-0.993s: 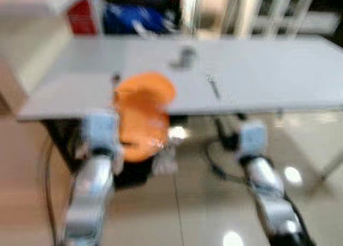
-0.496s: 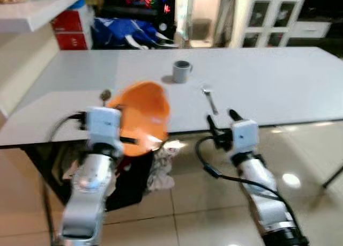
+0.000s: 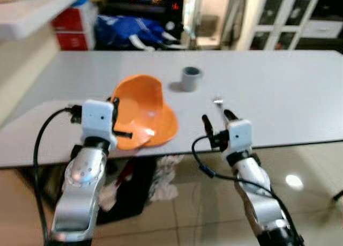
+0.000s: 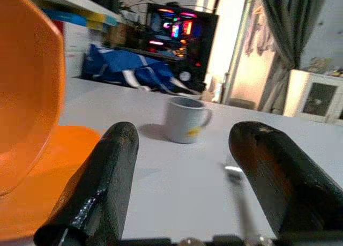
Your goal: Setting the table
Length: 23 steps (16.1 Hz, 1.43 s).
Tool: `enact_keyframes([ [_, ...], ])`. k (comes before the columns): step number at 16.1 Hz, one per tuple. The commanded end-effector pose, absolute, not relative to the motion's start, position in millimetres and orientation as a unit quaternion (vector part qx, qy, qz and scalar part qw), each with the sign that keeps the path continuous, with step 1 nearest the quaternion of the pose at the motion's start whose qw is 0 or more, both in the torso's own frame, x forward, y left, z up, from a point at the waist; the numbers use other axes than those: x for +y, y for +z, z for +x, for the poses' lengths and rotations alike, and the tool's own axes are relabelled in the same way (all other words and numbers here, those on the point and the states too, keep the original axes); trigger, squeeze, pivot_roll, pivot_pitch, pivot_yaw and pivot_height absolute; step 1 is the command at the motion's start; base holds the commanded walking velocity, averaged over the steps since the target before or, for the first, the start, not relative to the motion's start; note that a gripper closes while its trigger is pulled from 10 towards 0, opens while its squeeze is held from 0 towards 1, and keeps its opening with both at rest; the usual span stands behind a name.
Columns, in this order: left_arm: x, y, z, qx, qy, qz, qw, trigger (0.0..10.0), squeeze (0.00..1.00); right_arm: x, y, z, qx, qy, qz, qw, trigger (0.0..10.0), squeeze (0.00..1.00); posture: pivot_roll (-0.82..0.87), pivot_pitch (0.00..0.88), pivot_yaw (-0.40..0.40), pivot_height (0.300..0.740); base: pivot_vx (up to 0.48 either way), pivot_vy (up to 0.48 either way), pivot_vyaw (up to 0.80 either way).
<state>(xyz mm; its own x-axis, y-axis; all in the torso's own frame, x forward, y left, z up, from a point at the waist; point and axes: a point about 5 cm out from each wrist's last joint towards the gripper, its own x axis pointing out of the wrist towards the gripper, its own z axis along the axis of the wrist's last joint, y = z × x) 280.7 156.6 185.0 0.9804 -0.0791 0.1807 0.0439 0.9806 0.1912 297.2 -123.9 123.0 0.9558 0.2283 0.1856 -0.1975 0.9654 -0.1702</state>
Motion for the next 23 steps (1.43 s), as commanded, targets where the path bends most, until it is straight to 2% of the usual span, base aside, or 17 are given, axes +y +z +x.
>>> enact_keyframes([
  [1,150,197,281,-0.122,-0.049,0.097,0.986,0.0,0.0,-126,126,299,-0.108,0.103,-0.079,0.986,10.0,0.0,0.02,0.0,-0.014,0.74,0.472,0.0,0.0],
  [8,149,207,286,-0.138,-0.05,0.113,0.983,0.0,0.0,-127,123,298,-0.105,0.101,-0.078,0.986,10.0,0.0,0.01,0.0,-0.006,0.74,0.069,0.0,0.0],
  [15,154,199,290,-0.119,-0.043,0.105,0.986,0.0,0.0,-127,120,295,-0.102,0.102,-0.079,0.986,10.0,0.0,0.01,0.0,0.002,0.74,0.0,-0.44,0.0],
  [23,164,187,292,-0.091,-0.021,0.097,0.991,0.0,0.0,-127,120,294,-0.1,0.104,-0.079,0.986,10.0,0.0,0.01,0.0,-0.002,0.74,0.284,-0.382,0.0],
])
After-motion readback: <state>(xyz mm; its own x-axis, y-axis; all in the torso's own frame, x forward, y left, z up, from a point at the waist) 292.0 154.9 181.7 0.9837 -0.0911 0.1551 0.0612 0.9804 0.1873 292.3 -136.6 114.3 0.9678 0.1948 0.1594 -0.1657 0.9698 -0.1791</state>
